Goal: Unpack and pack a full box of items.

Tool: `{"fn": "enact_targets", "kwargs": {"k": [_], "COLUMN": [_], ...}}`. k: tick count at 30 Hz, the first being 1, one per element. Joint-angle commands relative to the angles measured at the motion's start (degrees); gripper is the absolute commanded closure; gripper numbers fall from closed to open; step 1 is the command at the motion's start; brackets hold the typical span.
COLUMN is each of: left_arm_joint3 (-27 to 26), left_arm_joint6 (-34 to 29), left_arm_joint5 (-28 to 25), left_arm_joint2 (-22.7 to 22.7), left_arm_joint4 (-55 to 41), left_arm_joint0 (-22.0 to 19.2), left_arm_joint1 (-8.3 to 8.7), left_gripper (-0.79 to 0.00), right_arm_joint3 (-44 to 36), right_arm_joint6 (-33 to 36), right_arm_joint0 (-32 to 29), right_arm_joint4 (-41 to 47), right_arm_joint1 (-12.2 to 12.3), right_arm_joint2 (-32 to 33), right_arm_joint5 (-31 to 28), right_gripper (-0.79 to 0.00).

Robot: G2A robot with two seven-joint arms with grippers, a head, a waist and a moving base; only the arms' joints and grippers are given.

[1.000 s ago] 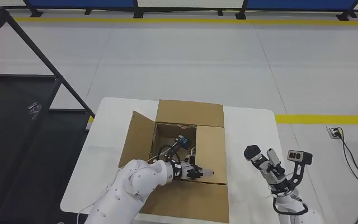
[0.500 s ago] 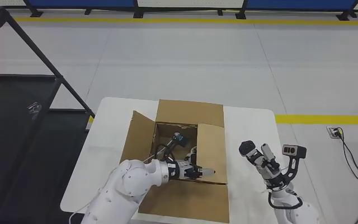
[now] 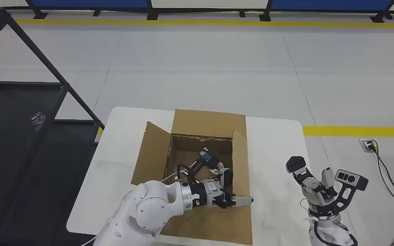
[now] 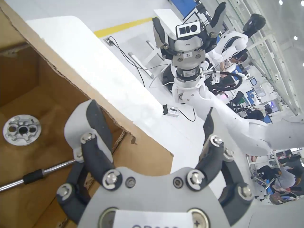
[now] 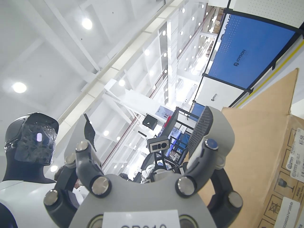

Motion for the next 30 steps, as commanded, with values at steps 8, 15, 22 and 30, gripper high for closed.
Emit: {"fn": "enact_targets", "kwargs": {"k": [8, 15, 22, 30], "left_arm_joint3": [3.89, 8.24, 13.81, 18.26], "left_arm_joint6": [1.90, 4.95, 7.94, 6.43], "left_arm_joint5": [3.90, 8.99, 13.16, 13.33], "left_arm_joint2": [9.33, 16.31, 21.25, 24.50], "left_arm_joint4": [3.88, 9.80, 12.87, 12.91], "left_arm_joint0": [-7.14, -11.49, -15.02, -17.45], "left_arm_joint1": [-2.75, -5.48, -8.50, -10.75], "left_gripper": [-0.785, -0.785, -0.785, -0.785], "right_arm_joint3": [-0.69, -1.66, -3.92, -4.42], "right_arm_joint6": [0.31, -2.60, -7.78, -9.65], "right_arm_joint0": [-2.97, -7.14, -14.98, -17.86], "right_arm_joint4": [2.63, 2.82, 2.40, -0.21], "right_arm_joint1": [0.27, 0.14, -0.33, -0.60], "right_arm_joint2": [1.87, 3.81, 6.82, 7.28], "right_arm_joint5": [-2.19, -6.70, -12.42, -12.16], "right_gripper": [-0.785, -0.785, -0.785, -0.785]}}
